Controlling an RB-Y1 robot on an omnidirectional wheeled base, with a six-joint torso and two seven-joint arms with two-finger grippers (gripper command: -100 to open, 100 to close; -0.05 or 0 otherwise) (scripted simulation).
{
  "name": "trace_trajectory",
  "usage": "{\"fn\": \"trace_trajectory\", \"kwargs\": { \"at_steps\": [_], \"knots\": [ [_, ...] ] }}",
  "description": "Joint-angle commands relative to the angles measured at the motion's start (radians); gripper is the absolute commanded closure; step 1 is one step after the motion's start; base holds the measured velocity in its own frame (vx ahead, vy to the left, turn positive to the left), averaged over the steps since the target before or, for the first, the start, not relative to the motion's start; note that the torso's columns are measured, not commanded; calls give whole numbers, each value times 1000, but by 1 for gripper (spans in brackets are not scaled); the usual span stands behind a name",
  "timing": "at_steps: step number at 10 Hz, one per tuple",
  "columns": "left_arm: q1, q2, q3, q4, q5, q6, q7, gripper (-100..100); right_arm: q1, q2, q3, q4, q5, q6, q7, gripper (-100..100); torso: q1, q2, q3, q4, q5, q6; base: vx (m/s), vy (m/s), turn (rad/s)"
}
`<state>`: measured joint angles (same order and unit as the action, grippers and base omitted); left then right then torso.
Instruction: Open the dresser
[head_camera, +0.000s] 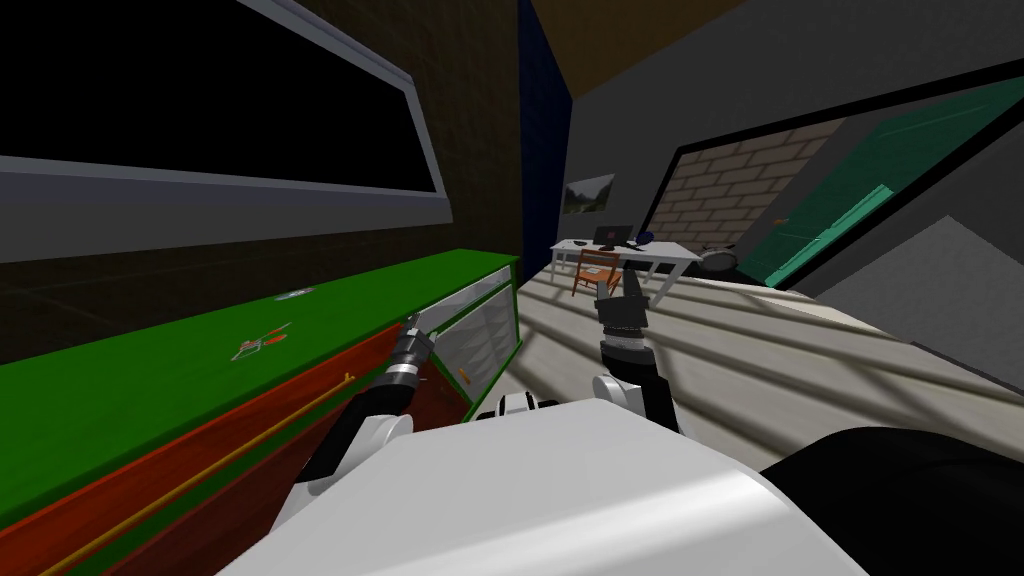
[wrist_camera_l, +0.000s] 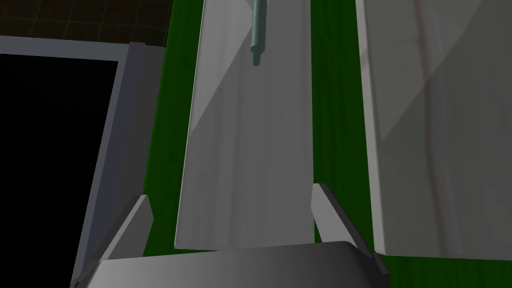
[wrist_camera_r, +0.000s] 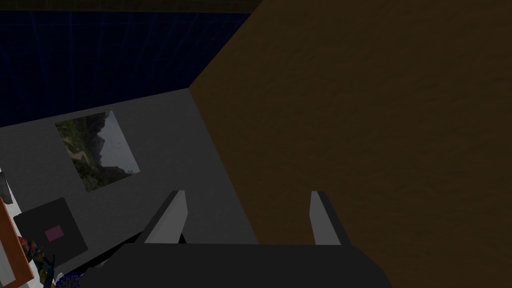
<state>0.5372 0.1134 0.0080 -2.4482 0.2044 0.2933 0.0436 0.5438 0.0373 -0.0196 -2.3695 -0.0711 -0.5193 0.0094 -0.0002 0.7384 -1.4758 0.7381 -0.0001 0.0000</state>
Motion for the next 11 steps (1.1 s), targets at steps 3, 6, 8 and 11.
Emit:
{"fn": "trace_trajectory", "kwargs": {
  "at_steps": [3,6,8,11],
  "knots": [
    [5,4,-2,-22,16,117,8,-100,0,0,0,0,0,0,0,0,0,0,0,0,0,0,52,-59,-6],
    [9,1,-3,-43,26,189,12,-100,0,0,0,0,0,0,0,0,0,-1,-1,0,0,0,66,-78,-4],
    [11,-2,-4,-62,31,223,15,-100,0,0,0,0,0,0,0,0,1,0,0,0,0,0,57,-58,-3],
    [11,-3,-4,-71,33,232,15,-100,0,0,0,0,0,0,0,0,2,1,1,0,1,0,19,-20,-1]
  ]
}}
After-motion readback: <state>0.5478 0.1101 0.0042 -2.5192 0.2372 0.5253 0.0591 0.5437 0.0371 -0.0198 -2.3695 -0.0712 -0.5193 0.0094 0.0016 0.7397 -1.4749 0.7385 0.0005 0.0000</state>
